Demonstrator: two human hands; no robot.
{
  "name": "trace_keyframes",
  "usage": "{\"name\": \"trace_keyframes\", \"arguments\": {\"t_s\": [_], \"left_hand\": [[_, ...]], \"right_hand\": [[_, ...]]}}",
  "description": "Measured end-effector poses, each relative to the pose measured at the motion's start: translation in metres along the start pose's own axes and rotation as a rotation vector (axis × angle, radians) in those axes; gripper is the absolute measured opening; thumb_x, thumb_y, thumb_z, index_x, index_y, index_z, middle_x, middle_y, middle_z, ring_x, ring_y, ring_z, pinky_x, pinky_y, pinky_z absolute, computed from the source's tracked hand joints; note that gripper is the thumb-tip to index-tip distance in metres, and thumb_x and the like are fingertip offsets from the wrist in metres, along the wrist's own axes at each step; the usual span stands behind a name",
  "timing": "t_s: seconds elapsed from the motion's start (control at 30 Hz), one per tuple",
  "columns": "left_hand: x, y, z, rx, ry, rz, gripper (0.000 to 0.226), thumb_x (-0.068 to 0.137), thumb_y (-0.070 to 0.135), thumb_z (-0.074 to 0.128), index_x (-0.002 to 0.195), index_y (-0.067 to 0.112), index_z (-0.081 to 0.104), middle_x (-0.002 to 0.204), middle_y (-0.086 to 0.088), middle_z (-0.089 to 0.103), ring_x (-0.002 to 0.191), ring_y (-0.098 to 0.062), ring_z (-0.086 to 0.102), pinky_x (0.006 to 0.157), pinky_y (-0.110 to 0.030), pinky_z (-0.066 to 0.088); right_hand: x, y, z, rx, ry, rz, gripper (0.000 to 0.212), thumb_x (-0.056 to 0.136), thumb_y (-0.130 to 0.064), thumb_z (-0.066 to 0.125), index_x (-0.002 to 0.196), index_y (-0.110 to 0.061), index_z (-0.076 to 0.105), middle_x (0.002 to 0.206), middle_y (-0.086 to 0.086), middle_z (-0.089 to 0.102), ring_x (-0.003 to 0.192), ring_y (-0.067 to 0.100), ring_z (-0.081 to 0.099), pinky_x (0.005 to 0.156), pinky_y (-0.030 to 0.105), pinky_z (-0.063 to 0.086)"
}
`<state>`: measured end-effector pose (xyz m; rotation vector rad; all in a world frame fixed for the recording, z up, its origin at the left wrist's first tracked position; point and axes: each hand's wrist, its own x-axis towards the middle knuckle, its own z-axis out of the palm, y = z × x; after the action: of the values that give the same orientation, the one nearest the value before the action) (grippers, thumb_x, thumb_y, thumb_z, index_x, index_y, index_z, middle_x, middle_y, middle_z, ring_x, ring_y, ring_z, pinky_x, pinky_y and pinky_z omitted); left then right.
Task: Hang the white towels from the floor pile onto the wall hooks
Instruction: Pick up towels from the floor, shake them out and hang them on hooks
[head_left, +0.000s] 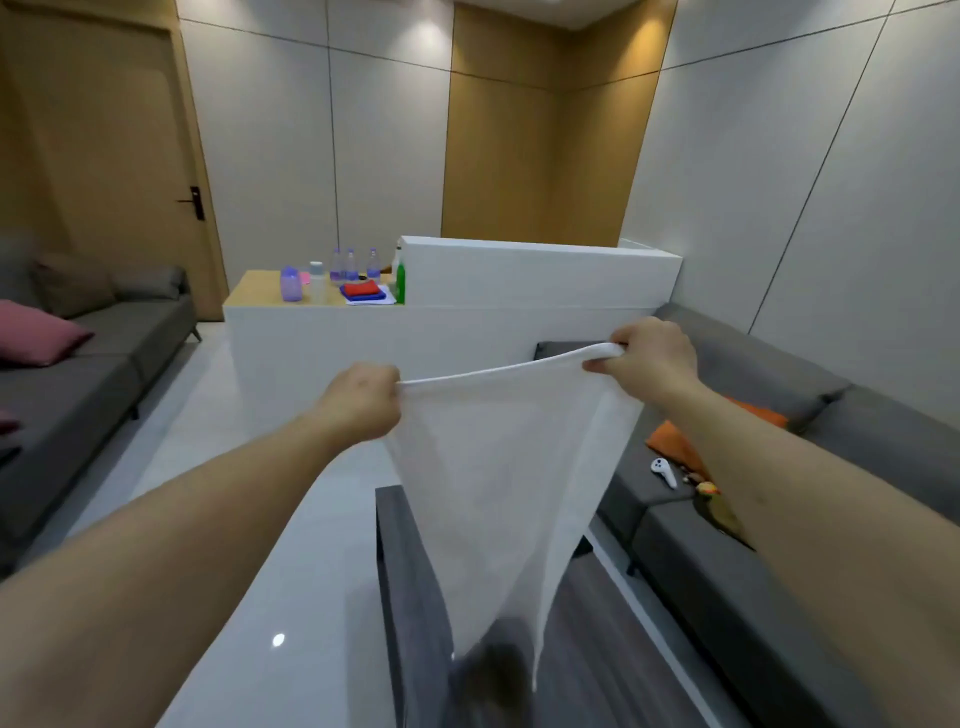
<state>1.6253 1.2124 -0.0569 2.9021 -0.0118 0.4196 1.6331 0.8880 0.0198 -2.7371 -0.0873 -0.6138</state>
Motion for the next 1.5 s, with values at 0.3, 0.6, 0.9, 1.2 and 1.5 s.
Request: {"name": "trace_keyframes", "arguments": {"t_s": [0.3,0.6,0.9,1.2,1.5], "left_hand": [[0.047,0.051,-0.006,-0.032,0.342,-0.019,0.021,0.087,0.007,0.047,0.098,0.017,0.063,0.097,-0.014,0.065,0.085,-0.032,0.055,0.068,-0.034,0.04],[-0.073,0.13,0.098,0.039,0.152,-0.257,0.034,0.073,0.001,0.045,0.09,0.023,0.064,0.083,-0.004,0.061,0.073,-0.027,0.051,0.06,-0.03,0.035],[-0.229,0.199,0.214,0.058,-0.197,-0.377,0.033,0.077,0.004,0.045,0.088,0.025,0.067,0.069,0.007,0.047,0.061,-0.013,0.046,0.051,-0.026,0.033],[-0.366,0.245,0.269,0.064,-0.639,-0.399,0.025,0.082,0.008,0.05,0.097,0.019,0.066,0.09,-0.002,0.057,0.079,-0.019,0.058,0.066,-0.028,0.048],[-0.408,0.252,0.295,0.057,-0.631,-0.45,0.022,0.084,0.013,0.05,0.1,0.02,0.063,0.099,-0.004,0.06,0.084,-0.022,0.059,0.077,-0.036,0.055]], "right_hand": [[0.048,0.07,0.017,0.036,-0.066,-0.072,0.017,0.074,-0.031,0.081,0.072,-0.022,0.067,0.066,-0.005,0.055,0.069,0.019,0.054,0.055,0.026,0.035],[-0.027,0.197,0.086,0.038,-0.411,-0.191,0.02,0.07,-0.031,0.082,0.081,-0.017,0.073,0.075,0.004,0.06,0.079,0.026,0.058,0.063,0.028,0.038],[-0.168,0.313,0.139,0.02,-0.711,-0.116,0.013,0.078,-0.021,0.074,0.09,-0.018,0.076,0.071,-0.001,0.064,0.071,0.019,0.062,0.065,0.031,0.052],[-0.321,0.38,0.139,-0.088,-0.935,-0.049,0.011,0.081,-0.02,0.073,0.091,-0.02,0.076,0.08,-0.001,0.068,0.075,0.015,0.063,0.075,0.033,0.057],[-0.369,0.405,0.142,-0.101,-0.947,-0.056,0.019,0.09,-0.014,0.057,0.091,-0.02,0.076,0.081,-0.001,0.068,0.074,0.015,0.063,0.075,0.034,0.058]]}}
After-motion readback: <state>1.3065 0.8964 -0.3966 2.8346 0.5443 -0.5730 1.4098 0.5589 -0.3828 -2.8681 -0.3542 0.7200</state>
